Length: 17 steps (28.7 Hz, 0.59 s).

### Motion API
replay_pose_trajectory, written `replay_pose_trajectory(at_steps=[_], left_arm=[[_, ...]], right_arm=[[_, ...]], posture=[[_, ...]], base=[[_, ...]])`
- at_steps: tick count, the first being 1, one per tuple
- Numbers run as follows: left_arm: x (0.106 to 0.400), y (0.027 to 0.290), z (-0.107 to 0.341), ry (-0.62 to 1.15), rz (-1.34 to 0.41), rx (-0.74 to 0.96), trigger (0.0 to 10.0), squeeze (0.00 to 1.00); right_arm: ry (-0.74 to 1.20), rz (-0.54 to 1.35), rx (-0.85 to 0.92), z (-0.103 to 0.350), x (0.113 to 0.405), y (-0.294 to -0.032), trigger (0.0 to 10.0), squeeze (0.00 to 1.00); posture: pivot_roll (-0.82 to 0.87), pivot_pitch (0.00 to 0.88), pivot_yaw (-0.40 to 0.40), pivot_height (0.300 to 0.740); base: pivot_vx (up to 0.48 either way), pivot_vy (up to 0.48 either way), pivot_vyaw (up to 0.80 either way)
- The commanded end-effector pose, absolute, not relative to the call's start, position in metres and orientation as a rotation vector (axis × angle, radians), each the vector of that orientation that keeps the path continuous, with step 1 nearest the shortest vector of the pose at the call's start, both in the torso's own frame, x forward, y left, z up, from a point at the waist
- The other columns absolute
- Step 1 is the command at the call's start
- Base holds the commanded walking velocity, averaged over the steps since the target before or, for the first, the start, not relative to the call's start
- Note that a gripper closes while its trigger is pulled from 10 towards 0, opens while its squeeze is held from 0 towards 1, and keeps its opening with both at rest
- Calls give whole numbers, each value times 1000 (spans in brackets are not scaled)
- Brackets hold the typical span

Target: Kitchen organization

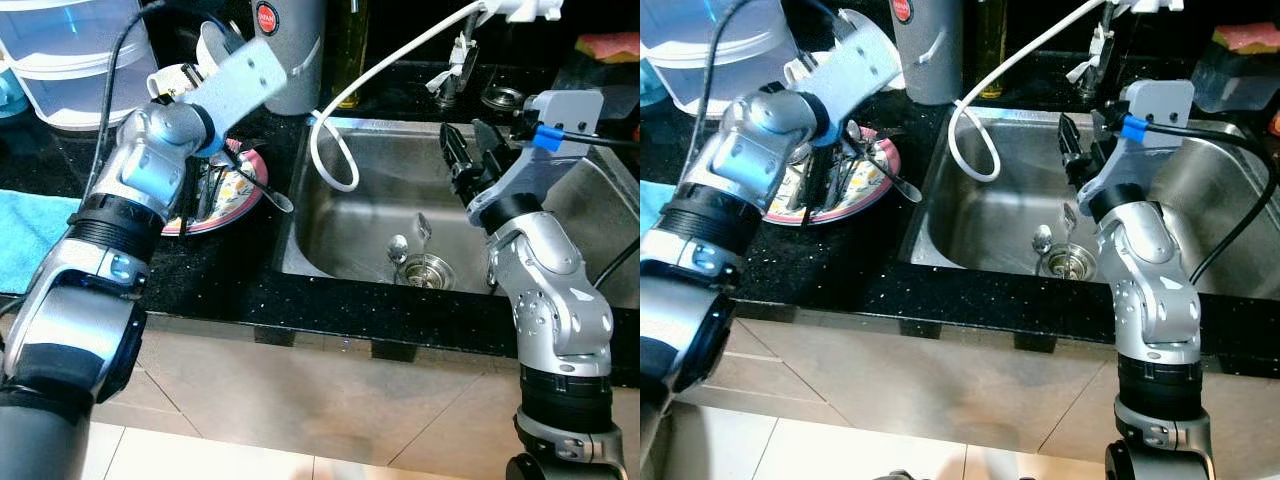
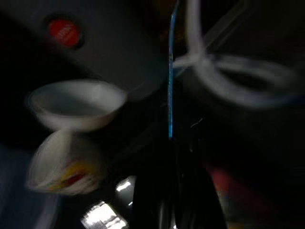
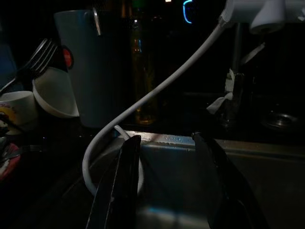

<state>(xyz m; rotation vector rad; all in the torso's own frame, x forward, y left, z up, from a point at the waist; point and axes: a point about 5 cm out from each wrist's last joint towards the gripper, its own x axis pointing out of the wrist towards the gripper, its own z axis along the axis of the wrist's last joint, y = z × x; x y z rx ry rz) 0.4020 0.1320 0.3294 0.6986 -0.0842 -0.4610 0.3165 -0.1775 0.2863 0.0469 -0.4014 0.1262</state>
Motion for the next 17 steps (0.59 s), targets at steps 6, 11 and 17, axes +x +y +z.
replay_pose_trajectory(at_steps=[6, 11, 17], left_arm=[[381, 99, 342, -190, -747, 339, 10000, 0], [373, 84, 345, -321, -779, 174, 10000, 0], [374, 77, 324, -295, -761, 99, 10000, 0]], right_arm=[[-425, 105, 128, 289, 317, -182, 10000, 0], [-484, 84, 262, 297, 314, -186, 10000, 0], [-578, 206, 511, 310, 304, -179, 10000, 0]], posture=[[38, 91, 49, 740], [35, 85, 52, 740], [28, 73, 58, 740]], base=[[0, 0, 0], [0, 0, 0], [0, 0, 0]])
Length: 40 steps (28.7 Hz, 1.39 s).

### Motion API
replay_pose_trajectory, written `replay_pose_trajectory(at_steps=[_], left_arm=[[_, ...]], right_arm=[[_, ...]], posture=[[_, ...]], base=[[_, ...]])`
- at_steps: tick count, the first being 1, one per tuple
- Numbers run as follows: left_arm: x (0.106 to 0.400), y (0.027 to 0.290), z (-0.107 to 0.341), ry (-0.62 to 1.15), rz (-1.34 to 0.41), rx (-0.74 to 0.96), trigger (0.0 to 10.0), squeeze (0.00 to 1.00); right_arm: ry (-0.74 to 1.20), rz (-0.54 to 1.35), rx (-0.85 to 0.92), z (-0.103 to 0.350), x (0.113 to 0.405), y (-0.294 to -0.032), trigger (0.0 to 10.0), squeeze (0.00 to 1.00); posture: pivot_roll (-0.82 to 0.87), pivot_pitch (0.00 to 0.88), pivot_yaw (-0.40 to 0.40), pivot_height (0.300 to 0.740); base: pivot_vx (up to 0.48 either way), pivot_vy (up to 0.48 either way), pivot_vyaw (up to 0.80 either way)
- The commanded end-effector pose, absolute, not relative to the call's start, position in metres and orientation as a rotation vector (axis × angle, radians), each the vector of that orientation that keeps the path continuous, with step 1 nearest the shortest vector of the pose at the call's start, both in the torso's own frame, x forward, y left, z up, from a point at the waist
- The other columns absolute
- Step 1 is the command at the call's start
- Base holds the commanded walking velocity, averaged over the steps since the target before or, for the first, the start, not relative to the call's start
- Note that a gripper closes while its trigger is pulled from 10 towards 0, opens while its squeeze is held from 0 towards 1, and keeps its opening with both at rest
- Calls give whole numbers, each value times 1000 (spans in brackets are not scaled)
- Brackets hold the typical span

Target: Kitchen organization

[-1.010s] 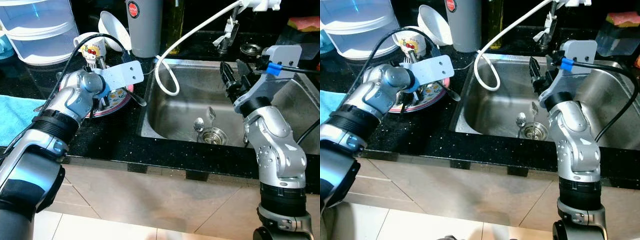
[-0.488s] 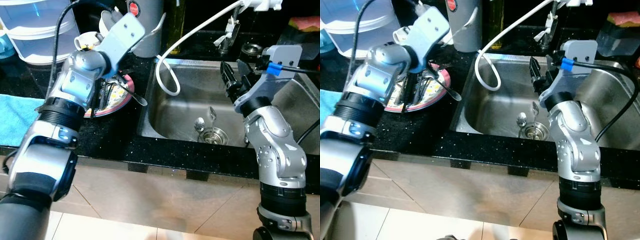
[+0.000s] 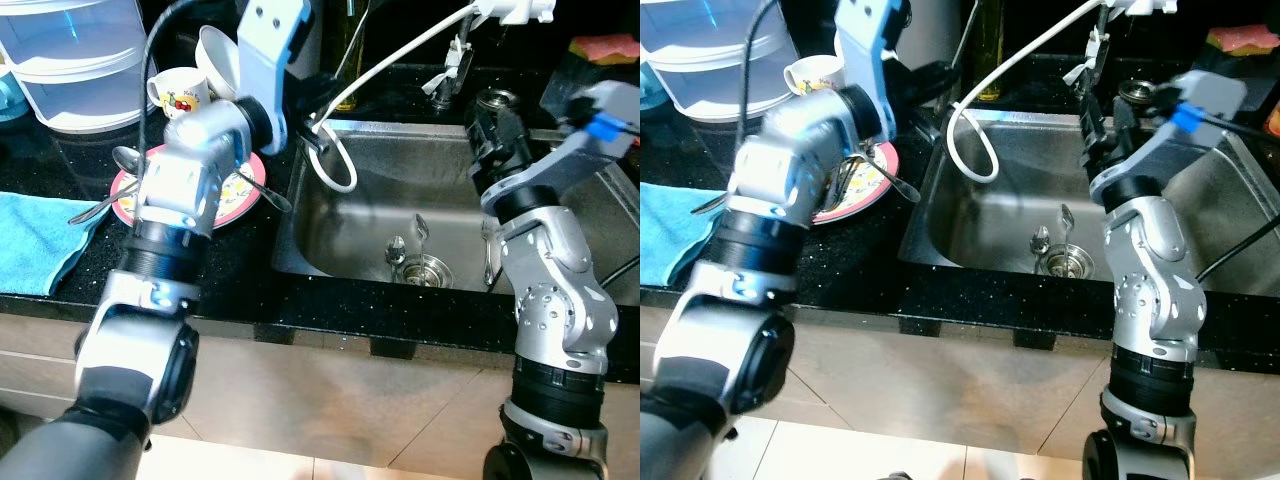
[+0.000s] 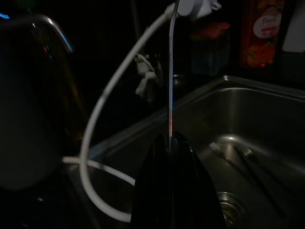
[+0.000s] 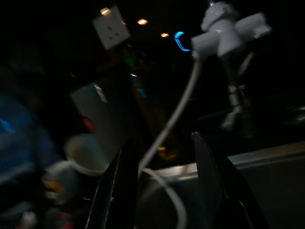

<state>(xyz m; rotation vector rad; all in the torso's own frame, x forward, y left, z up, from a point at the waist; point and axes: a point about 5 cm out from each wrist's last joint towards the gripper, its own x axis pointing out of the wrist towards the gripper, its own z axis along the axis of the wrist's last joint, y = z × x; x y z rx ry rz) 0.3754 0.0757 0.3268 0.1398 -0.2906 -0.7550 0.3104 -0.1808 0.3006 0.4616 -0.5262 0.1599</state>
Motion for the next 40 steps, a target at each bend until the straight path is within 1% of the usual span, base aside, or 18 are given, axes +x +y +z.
replay_pose_trajectory(at_steps=[1, 2, 4, 6, 9, 10, 11, 13, 15, 24, 26, 28, 29, 30, 32, 33, 36, 40], left_arm=[[371, 75, 320, -296, -796, 71, 10000, 0], [371, 75, 320, -296, -796, 71, 10000, 0], [366, 72, 316, -281, -864, 22, 10000, 0], [355, 67, 311, -280, -972, -31, 10000, 0], [349, 63, 309, -274, -1031, -34, 10000, 0], [341, 59, 304, -270, -1110, -20, 10000, 0], [341, 59, 304, -270, -1110, -20, 10000, 0], [325, 54, 299, -268, -1251, -5, 10000, 0], [321, 53, 298, -264, -1287, -7, 10000, 0], [317, 54, 298, -261, -1321, -39, 10000, 0], [319, 57, 304, -288, -1292, -47, 10000, 0], [326, 63, 313, -304, -1222, -88, 10000, 0], [326, 63, 313, -304, -1222, -88, 10000, 0], [332, 72, 320, -318, -1171, -107, 10000, 0], [333, 74, 322, -321, -1162, -106, 10000, 0], [336, 79, 325, -328, -1138, -93, 10000, 0], [338, 83, 324, -316, -1118, -65, 10000, 0], [339, 79, 314, -276, -1118, 4, 10000, 0]], right_arm=[[-595, 268, 562, 313, 301, -174, 10000, 0], [-595, 268, 562, 313, 301, -174, 10000, 0], [-601, 331, 611, 315, 297, -169, 10000, 0], [-581, 412, 659, 314, 295, -161, 10000, 0], [-561, 439, 647, 311, 294, -156, 10000, 0], [-538, 479, 628, 308, 292, -150, 10000, 0], [-538, 479, 628, 308, 292, -150, 10000, 0], [-502, 550, 588, 304, 289, -140, 10000, 0], [-494, 573, 582, 303, 288, -138, 10000, 0], [-497, 628, 605, 305, 283, -135, 10000, 0], [-496, 639, 598, 306, 281, -135, 10000, 0], [-485, 585, 578, 303, 284, -142, 10000, 0], [-485, 585, 578, 303, 284, -142, 10000, 0], [-474, 515, 557, 299, 289, -152, 10000, 0], [-471, 495, 550, 299, 290, -155, 10000, 0], [-469, 458, 548, 297, 292, -161, 10000, 0], [-471, 441, 539, 297, 293, -166, 10000, 0], [-487, 518, 443, 303, 285, -158, 10000, 0]], posture=[[26, 72, 58, 740], [26, 72, 58, 740], [25, 70, 59, 740], [23, 70, 59, 740], [21, 73, 57, 740], [24, 76, 56, 740], [24, 76, 56, 740], [21, 86, 54, 740], [21, 86, 54, 740], [19, 95, 53, 740], [19, 99, 53, 740], [19, 100, 53, 740], [19, 100, 53, 740], [22, 102, 52, 740], [22, 102, 52, 740], [24, 103, 51, 740], [27, 104, 50, 740], [27, 104, 51, 740]], base=[[0, 0, 0], [0, 0, 0], [0, 0, 0], [0, 0, 0], [0, 0, 0], [0, 0, 0], [0, 0, 0], [0, 0, 0], [0, 0, 0], [0, 0, 0], [0, 0, 0], [0, 0, 0], [0, 0, 0], [0, 0, 0], [0, 0, 0], [0, 0, 0], [0, 0, 0], [0, 0, 0]])
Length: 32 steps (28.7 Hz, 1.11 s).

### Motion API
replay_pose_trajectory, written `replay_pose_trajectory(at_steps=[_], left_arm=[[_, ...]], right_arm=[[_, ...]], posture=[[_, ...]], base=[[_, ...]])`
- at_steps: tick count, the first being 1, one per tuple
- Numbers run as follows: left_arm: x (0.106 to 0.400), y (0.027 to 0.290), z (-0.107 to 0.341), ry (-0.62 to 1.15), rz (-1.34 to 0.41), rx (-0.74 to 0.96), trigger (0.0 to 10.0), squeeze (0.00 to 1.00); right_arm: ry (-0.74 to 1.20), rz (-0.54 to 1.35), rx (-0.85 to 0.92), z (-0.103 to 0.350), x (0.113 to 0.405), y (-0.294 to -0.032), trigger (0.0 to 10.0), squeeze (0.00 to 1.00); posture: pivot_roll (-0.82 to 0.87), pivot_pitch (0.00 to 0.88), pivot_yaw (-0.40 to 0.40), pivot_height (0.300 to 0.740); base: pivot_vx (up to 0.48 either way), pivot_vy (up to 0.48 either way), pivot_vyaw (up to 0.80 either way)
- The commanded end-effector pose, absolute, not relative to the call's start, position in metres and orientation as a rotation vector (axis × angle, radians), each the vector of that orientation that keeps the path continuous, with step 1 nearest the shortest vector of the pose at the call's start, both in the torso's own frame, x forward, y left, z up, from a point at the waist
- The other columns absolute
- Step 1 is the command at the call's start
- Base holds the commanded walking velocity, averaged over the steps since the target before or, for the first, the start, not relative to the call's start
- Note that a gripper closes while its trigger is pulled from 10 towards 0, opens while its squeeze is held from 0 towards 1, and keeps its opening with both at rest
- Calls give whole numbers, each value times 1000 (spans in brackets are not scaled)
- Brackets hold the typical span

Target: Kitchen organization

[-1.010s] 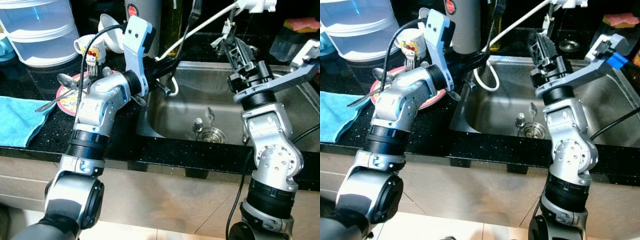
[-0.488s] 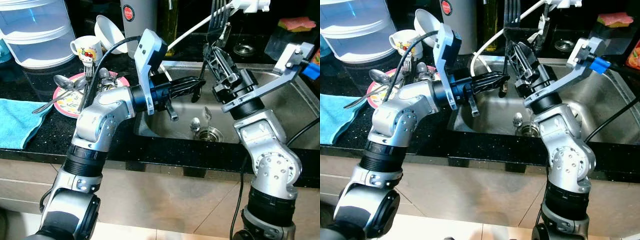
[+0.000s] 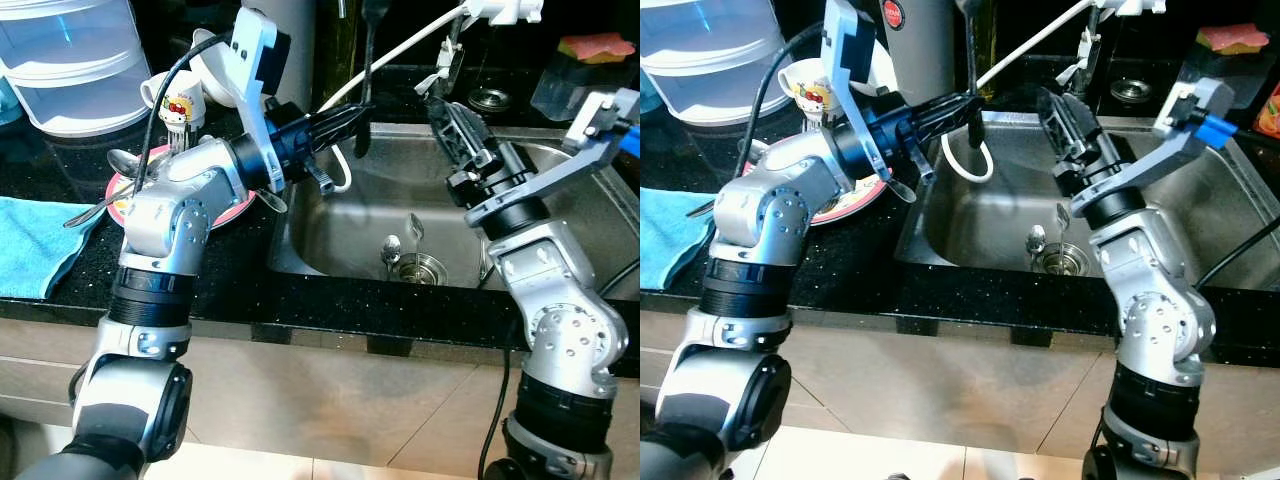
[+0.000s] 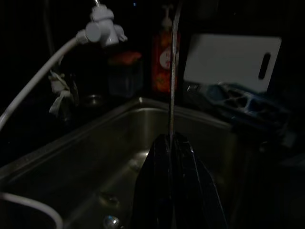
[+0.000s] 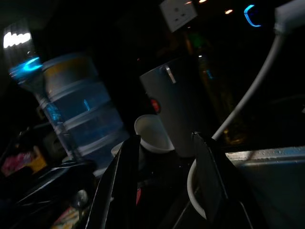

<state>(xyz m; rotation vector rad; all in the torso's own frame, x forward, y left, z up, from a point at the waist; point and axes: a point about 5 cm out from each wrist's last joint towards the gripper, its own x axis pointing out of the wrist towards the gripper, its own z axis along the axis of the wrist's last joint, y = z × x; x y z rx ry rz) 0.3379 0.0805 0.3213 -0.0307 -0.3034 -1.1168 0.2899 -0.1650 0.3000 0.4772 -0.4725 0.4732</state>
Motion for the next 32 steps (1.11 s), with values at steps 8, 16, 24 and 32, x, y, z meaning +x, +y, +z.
replay_pose_trajectory(at_steps=[8, 16, 24, 32], left_arm=[[337, 65, 301, -241, -1127, 88, 10000, 0], [332, 58, 301, -250, -1178, 82, 10000, 0], [323, 55, 300, -249, -1245, 79, 10000, 0], [325, 56, 298, -236, -1232, 99, 10000, 0]], right_arm=[[-466, 662, 359, 303, 276, -131, 10000, 0], [-440, 670, 325, 298, 277, -124, 10000, 0], [-429, 617, 323, 295, 282, -129, 10000, 0], [-458, 616, 334, 298, 281, -131, 0, 0]], posture=[[22, 104, 53, 740], [22, 106, 54, 740], [25, 109, 54, 740], [26, 108, 55, 740]], base=[[0, 0, 0], [0, 0, 0], [0, 0, 0], [0, 0, 0]])
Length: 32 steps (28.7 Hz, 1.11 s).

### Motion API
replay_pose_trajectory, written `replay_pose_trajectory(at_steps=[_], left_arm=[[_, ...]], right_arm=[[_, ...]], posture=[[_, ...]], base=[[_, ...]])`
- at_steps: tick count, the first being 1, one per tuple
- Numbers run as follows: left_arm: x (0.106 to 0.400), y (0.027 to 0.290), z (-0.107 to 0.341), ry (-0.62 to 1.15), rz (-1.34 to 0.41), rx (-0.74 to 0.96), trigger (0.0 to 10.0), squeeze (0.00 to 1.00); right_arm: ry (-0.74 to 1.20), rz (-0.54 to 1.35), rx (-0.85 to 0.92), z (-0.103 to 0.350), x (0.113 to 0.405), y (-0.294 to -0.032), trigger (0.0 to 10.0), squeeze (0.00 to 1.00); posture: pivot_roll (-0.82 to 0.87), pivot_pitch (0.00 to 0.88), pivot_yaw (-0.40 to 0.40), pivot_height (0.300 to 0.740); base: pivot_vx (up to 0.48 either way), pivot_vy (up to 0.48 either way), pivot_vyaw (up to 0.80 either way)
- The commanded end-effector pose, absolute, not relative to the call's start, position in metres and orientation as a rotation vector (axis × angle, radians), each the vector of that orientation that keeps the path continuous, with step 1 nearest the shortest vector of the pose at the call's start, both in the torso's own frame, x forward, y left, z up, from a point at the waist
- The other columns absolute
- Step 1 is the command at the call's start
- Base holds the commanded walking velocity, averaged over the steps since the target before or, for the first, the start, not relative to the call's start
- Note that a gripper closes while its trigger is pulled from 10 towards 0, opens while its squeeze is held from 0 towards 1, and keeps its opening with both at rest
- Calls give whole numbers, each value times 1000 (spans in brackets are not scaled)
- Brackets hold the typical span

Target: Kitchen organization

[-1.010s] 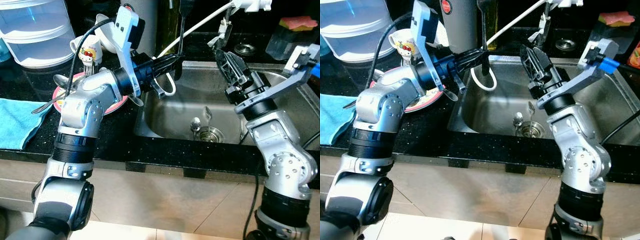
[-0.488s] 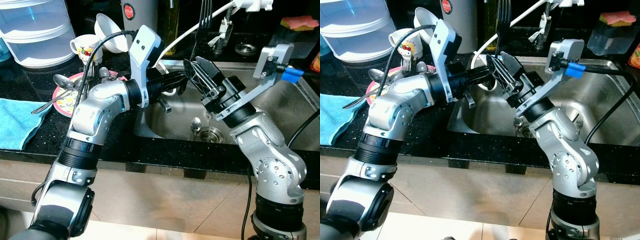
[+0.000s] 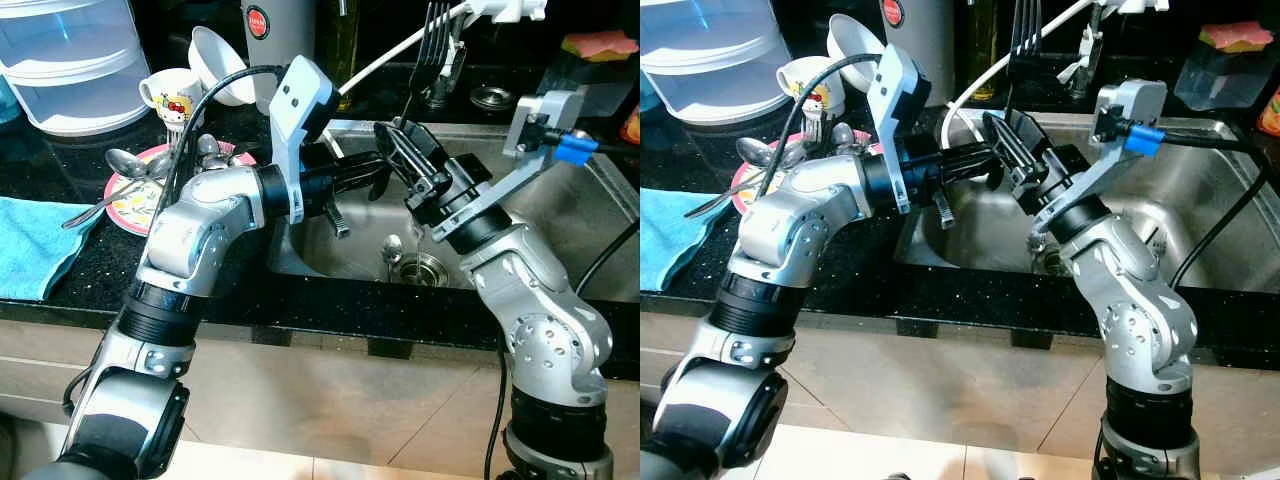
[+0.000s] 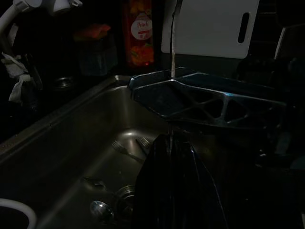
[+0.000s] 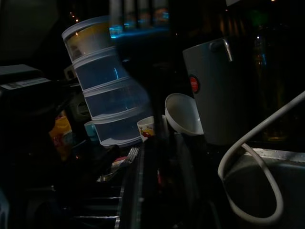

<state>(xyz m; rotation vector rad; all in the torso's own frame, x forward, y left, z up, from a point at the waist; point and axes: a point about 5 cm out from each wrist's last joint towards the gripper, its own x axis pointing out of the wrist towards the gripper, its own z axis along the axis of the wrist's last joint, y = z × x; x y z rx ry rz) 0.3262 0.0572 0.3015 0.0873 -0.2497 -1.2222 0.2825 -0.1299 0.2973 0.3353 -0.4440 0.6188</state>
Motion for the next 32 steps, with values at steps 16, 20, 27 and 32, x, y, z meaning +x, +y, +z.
replay_pose_trajectory(at_steps=[16, 20, 27, 32], left_arm=[[335, 51, 298, -246, -1102, 100, 10000, 1000], [334, 57, 306, -268, -1124, 38, 10000, 0], [340, 73, 320, -310, -1090, -142, 10000, 0], [345, 72, 317, -290, -1041, -131, 10000, 0]], right_arm=[[-444, 570, 341, 295, 287, -132, 10000, 0], [-425, 483, 336, 291, 294, -139, 10000, 0], [-247, 141, 163, 254, 324, -165, 10000, 0], [-188, 80, 82, 237, 331, -166, 10000, 0]], posture=[[24, 109, 56, 740], [25, 108, 57, 740], [29, 96, 59, 740], [32, 90, 57, 740]], base=[[0, 0, 0], [0, 0, 0], [0, 0, 0], [0, 0, 0]])
